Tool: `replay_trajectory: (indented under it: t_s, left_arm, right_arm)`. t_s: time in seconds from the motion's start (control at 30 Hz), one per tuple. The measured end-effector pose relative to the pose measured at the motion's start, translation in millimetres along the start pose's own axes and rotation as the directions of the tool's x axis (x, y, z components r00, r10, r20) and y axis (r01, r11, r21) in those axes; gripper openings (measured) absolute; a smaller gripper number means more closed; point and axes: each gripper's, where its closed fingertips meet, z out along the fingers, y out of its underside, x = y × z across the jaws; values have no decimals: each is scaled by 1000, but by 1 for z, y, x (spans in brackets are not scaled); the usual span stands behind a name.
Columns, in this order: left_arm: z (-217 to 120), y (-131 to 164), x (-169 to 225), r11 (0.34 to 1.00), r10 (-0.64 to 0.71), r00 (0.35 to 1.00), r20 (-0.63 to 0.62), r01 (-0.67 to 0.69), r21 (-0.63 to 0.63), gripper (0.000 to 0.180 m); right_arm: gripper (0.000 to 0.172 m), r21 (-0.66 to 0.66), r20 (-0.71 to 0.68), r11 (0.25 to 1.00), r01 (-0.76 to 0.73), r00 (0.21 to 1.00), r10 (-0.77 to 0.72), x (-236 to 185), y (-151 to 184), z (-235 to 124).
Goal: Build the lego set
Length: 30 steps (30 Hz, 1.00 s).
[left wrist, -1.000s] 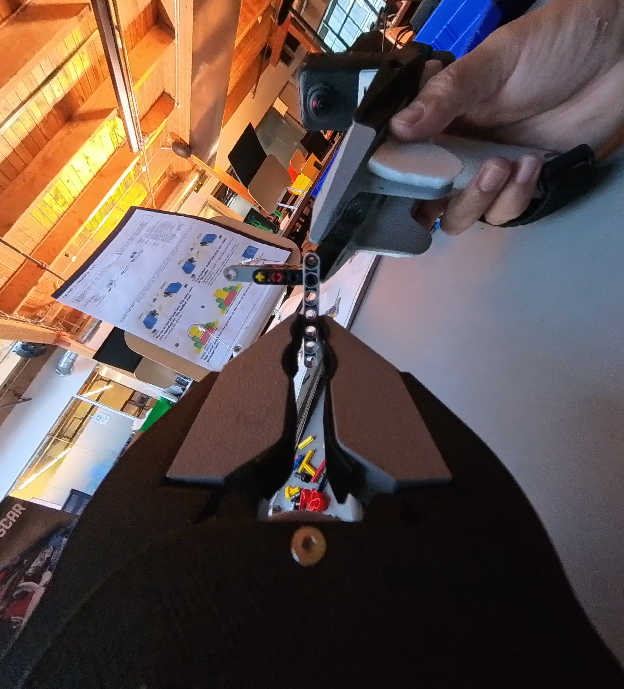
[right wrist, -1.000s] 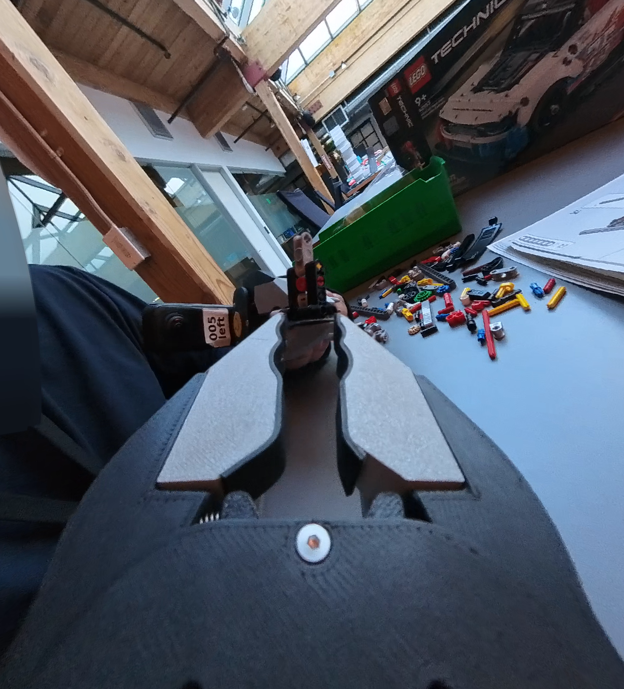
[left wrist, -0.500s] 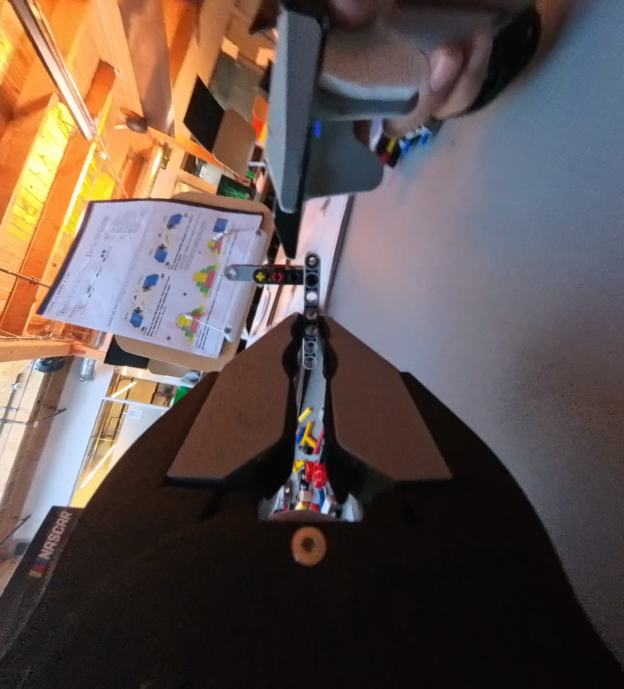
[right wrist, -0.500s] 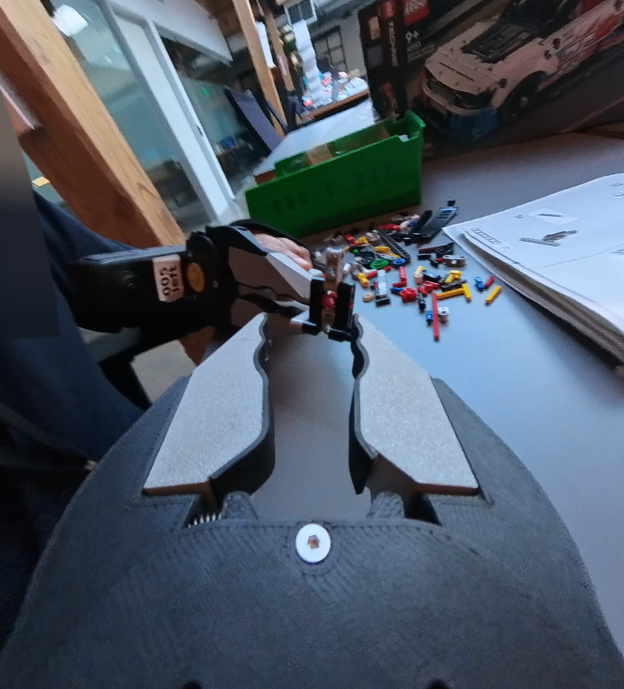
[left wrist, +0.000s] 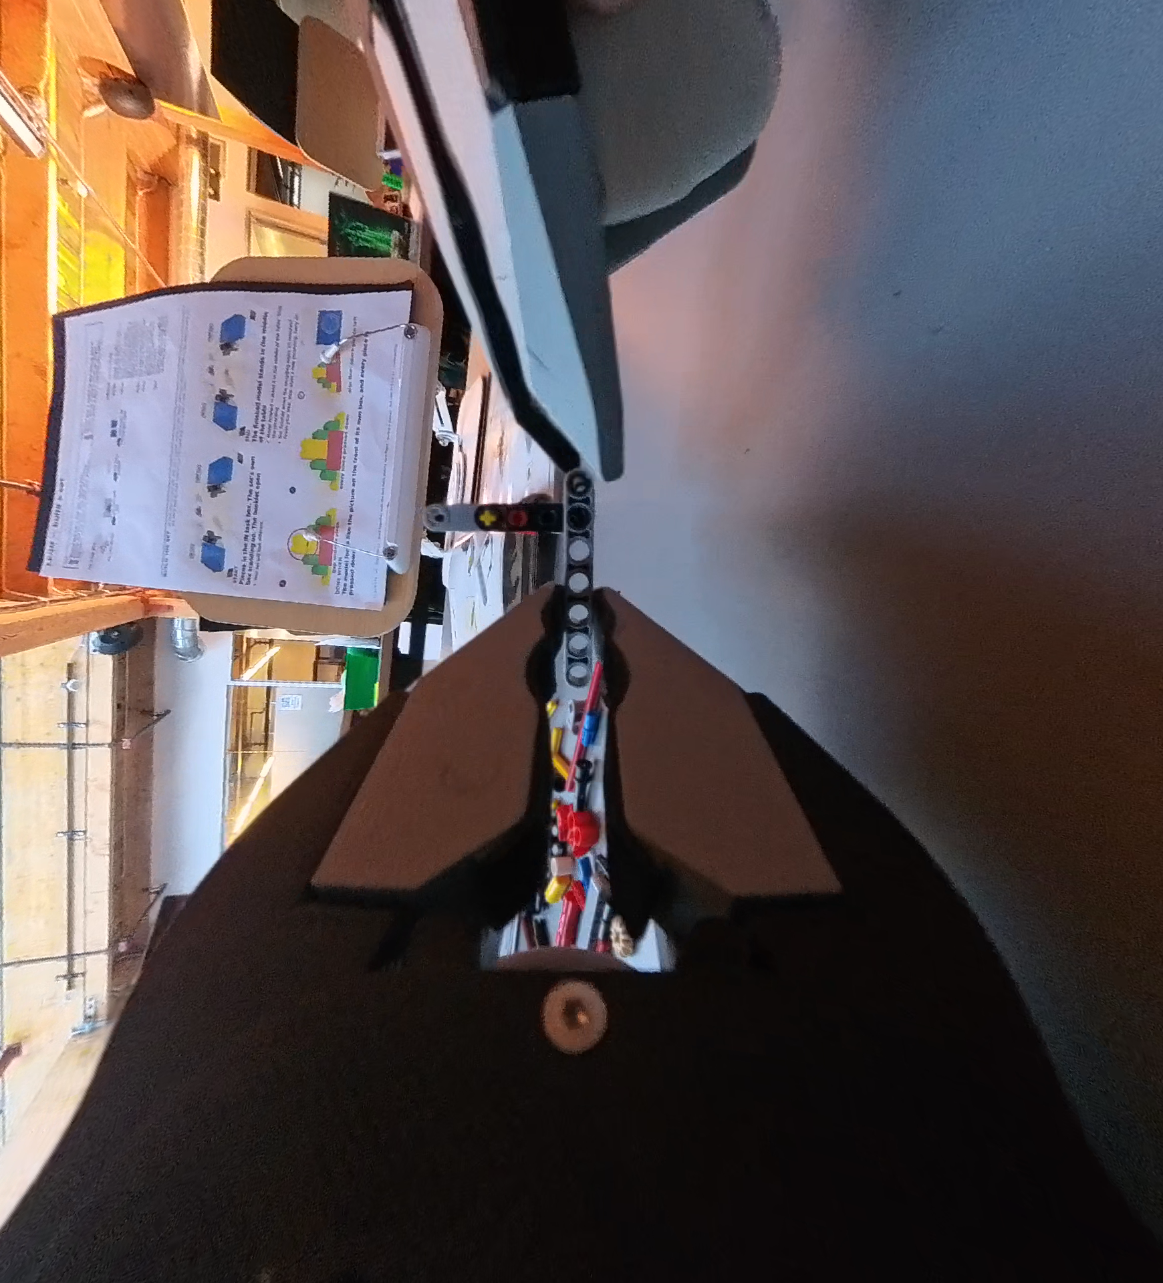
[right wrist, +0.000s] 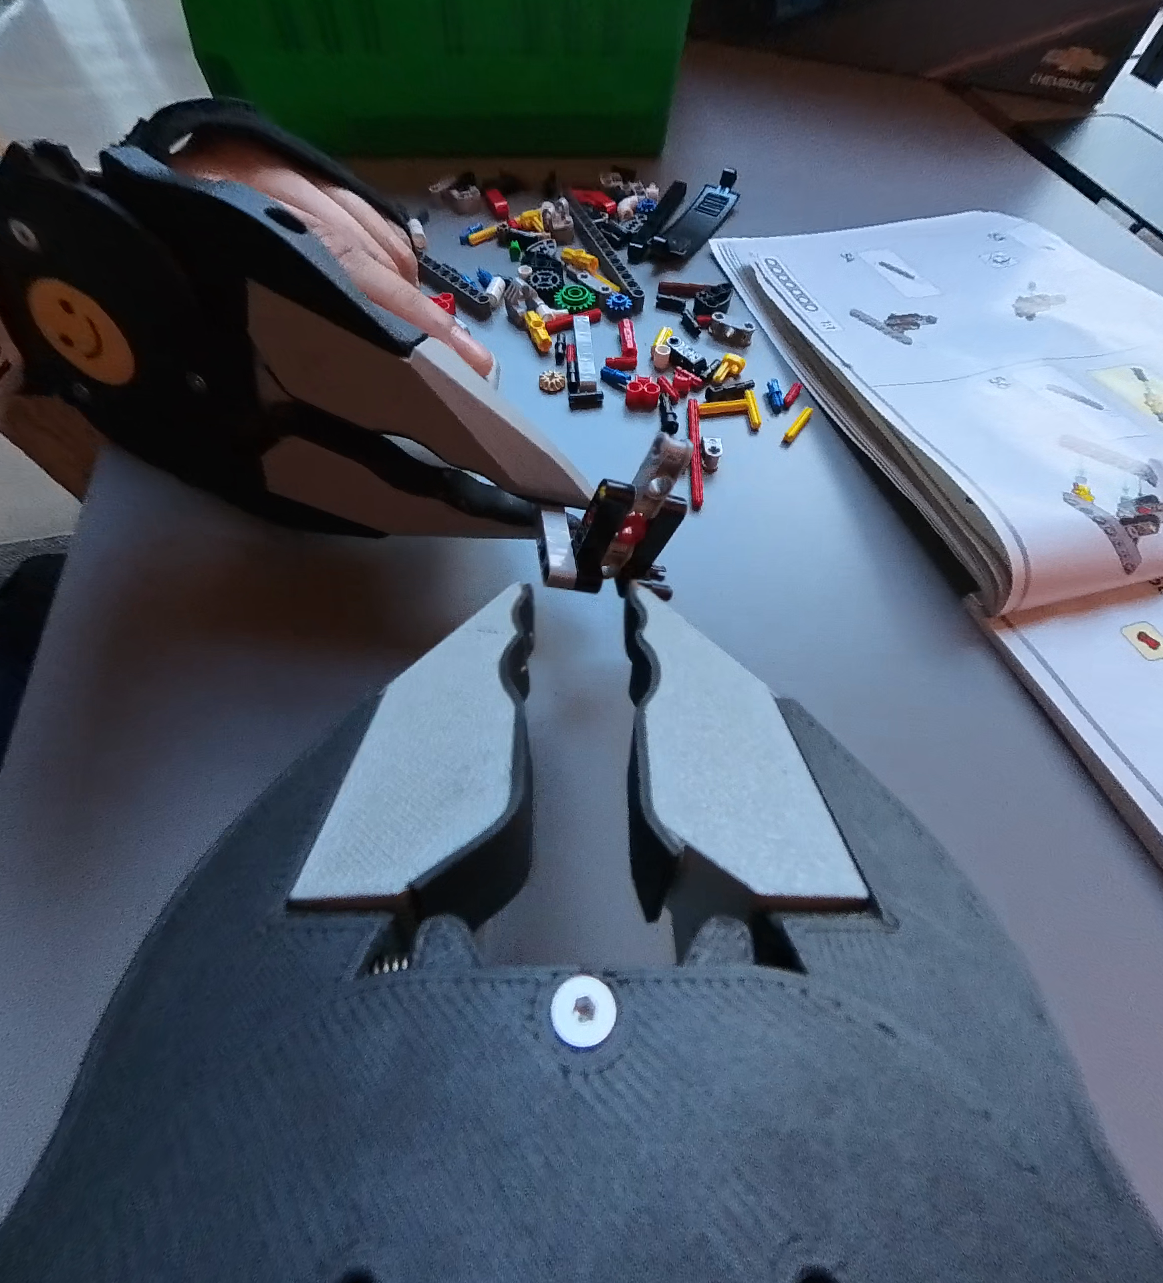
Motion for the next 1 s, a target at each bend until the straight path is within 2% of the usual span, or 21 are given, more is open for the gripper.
replay_trajectory:
  t_s: [0.27, 0.57, 0.67, 0.83, 1.0]
  left_arm:
    - [-1, -8, 4, 999, 34, 999, -3, -34, 20, 4]
    - [-1, -13, 13, 996, 77, 997, -25, -76, 36, 6]
    - [-1, -13, 13, 996, 79, 997, -25, -78, 39, 7]
    - [-1, -14, 24, 996, 81, 993, -86, -77, 51, 5]
    - [0, -16, 33, 984, 175, 981, -89, -170, 60, 5]
  right_arm:
    - [42, -11, 1, 1000, -22, 1000, 22, 2, 1, 2]
    - [32, -81, -17, 996, 24, 1000, -25, 0, 11, 6]
    - [14, -113, -27, 993, 26, 999, -29, 2, 16, 6]
    - [18, -154, -22, 988, 23, 999, -27, 4, 23, 8]
    - [24, -138, -7, 990, 14, 1000, -15, 4, 21, 5]
